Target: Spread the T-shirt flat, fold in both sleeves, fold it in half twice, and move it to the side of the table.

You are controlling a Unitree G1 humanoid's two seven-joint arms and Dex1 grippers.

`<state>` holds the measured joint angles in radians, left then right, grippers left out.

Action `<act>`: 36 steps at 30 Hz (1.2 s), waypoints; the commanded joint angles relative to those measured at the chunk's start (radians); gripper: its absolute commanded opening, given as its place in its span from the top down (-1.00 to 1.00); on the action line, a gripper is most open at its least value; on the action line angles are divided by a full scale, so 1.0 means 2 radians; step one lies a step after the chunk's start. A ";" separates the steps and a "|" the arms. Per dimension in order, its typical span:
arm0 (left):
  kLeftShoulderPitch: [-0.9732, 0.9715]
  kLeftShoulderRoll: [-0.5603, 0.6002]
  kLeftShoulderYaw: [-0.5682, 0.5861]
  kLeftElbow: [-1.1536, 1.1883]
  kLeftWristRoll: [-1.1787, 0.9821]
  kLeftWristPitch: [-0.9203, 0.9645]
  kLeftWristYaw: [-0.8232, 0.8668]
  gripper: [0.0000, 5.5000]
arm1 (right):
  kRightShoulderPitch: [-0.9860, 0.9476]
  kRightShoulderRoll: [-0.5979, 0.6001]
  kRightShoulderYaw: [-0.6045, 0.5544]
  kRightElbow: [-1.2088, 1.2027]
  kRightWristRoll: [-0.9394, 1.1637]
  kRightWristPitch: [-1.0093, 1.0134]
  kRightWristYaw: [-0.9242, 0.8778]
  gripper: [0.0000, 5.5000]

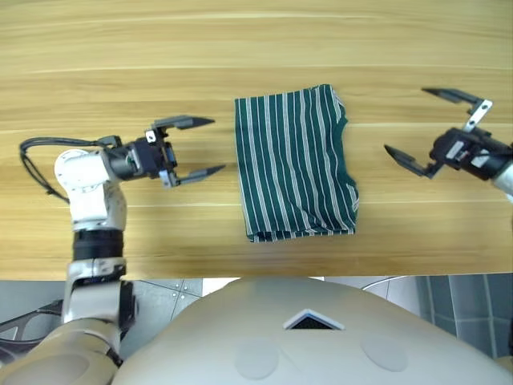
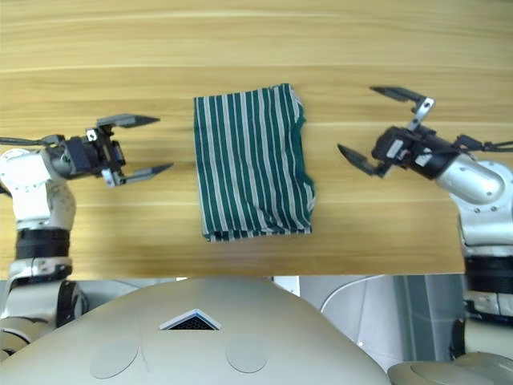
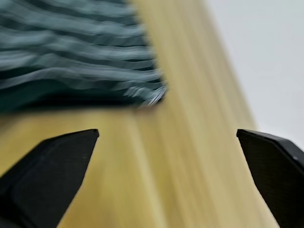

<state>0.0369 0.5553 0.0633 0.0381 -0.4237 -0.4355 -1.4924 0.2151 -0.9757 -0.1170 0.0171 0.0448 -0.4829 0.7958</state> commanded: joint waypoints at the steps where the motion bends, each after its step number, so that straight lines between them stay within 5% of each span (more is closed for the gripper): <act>1: 0.095 0.084 -0.010 -0.096 0.012 0.026 -0.024 -0.57 | 0.113 -0.047 -0.051 -0.051 0.042 -0.025 0.074 -0.96; 8: 0.122 0.061 -0.074 -0.110 0.159 -0.059 0.066 -0.63 | 0.184 -0.043 -0.024 -0.107 0.025 -0.046 0.119 -0.96; 16: 0.074 0.020 -0.141 -0.046 0.278 -0.150 0.192 -0.63 | 0.150 -0.011 0.046 -0.125 -0.022 -0.026 0.104 -0.96; 29: 0.084 0.103 -0.218 -0.034 0.300 -0.135 0.202 -0.63 | 0.090 0.012 0.110 -0.108 -0.063 -0.001 0.091 -0.96; 36: 0.064 0.099 -0.241 -0.014 0.317 -0.141 0.227 -0.63 | 0.084 0.009 0.123 -0.103 -0.069 0.006 0.086 -0.96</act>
<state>0.1715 0.7459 -0.3883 -0.0358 0.1290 -0.7363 -1.0429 0.3815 -0.9552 0.1203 -0.2002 -0.0676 -0.4924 0.9680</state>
